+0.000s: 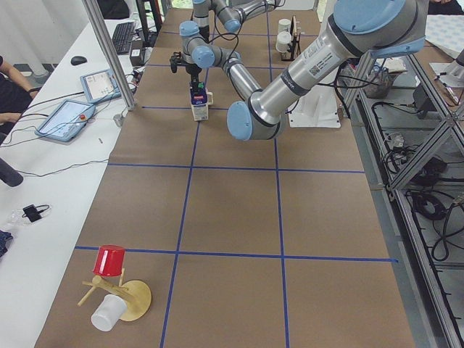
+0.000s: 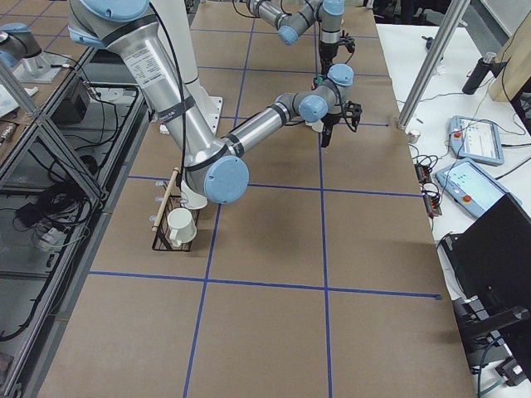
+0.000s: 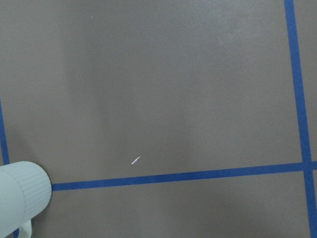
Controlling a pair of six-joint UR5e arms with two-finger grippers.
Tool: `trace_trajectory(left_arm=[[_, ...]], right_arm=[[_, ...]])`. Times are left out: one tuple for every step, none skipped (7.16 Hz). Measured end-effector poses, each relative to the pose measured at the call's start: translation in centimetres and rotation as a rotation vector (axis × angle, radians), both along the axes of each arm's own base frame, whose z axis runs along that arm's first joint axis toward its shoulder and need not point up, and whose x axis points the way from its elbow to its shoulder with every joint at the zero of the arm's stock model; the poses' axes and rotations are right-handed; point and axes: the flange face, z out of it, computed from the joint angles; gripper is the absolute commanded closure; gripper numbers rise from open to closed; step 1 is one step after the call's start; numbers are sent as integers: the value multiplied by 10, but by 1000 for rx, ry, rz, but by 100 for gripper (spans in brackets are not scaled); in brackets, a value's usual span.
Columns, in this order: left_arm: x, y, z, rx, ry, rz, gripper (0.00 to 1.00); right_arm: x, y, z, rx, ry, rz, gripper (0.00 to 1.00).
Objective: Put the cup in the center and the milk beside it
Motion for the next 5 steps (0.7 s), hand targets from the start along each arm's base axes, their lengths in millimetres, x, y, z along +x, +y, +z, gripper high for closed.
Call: trace_trajectory(left_arm=[[-38, -1, -2, -5, 0, -12, 2], [-94, 3, 2, 14, -1, 1, 2], [-165, 16, 22, 51, -1, 19, 2], [-227, 41, 61, 69, -1, 20, 2], [-272, 63, 105, 68, -15, 5, 2]], right_arm=[[0, 0, -2, 7, -4, 0, 0], [1, 1, 1, 30, -8, -3, 0], [2, 3, 12, 84, -19, -11, 0], [7, 5, 28, 151, -37, -19, 0], [21, 4, 47, 187, -42, -15, 0]])
